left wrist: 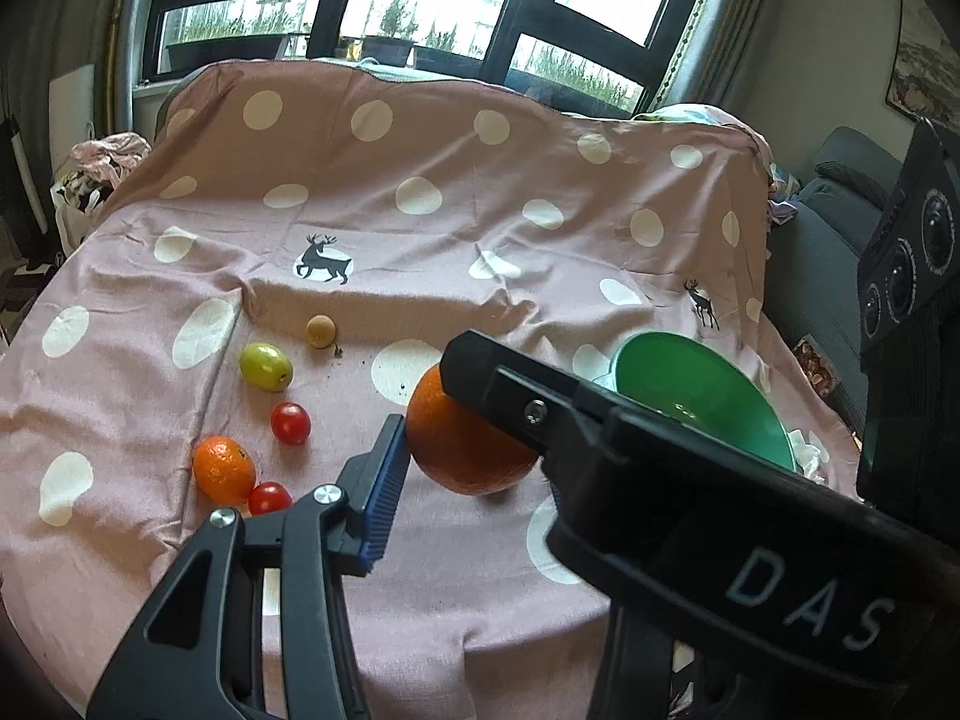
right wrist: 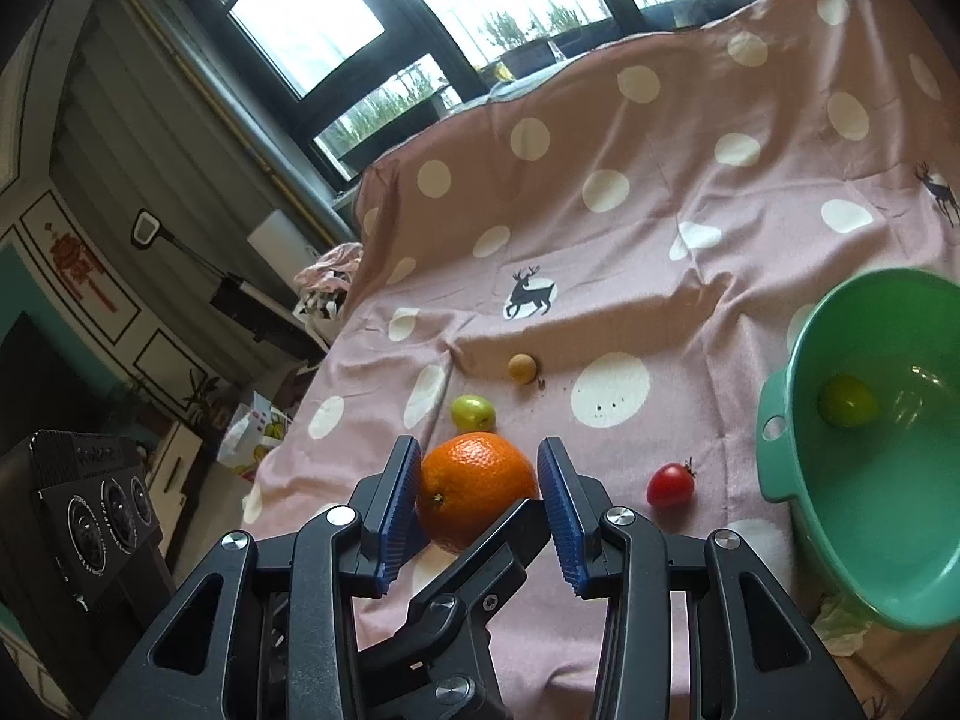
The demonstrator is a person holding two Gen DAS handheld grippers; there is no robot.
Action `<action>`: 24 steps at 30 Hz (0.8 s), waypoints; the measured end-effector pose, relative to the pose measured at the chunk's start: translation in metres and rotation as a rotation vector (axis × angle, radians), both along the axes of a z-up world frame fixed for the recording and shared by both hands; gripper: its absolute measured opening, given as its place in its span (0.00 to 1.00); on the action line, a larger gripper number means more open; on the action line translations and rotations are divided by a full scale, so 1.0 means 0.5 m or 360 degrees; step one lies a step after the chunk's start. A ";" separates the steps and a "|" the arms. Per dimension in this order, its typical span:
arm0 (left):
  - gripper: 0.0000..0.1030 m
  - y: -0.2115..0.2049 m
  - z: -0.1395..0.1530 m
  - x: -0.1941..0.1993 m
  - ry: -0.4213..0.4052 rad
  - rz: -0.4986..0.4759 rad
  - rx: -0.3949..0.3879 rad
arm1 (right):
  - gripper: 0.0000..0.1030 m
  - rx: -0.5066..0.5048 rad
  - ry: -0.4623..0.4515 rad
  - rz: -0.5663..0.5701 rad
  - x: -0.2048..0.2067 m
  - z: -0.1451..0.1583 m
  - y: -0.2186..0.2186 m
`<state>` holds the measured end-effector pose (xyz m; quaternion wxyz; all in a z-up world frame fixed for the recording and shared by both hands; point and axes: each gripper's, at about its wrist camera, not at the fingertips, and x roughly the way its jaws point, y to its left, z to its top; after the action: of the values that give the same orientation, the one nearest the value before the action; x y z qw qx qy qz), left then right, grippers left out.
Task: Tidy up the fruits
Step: 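Carry the orange with the right gripper over the green basin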
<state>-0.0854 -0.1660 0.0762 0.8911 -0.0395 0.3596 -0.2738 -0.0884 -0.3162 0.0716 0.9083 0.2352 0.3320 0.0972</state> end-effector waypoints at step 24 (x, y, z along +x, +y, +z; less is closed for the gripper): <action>0.44 -0.233 0.036 -0.045 -0.0109 -0.0443 0.0040 | 0.40 0.0049 -0.0163 -0.0433 -0.108 0.035 -0.204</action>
<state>-0.1081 -0.2826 0.0941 0.8567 0.0313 0.3343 -0.3916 -0.1424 -0.4184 0.0889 0.9251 0.2868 0.2486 -0.0098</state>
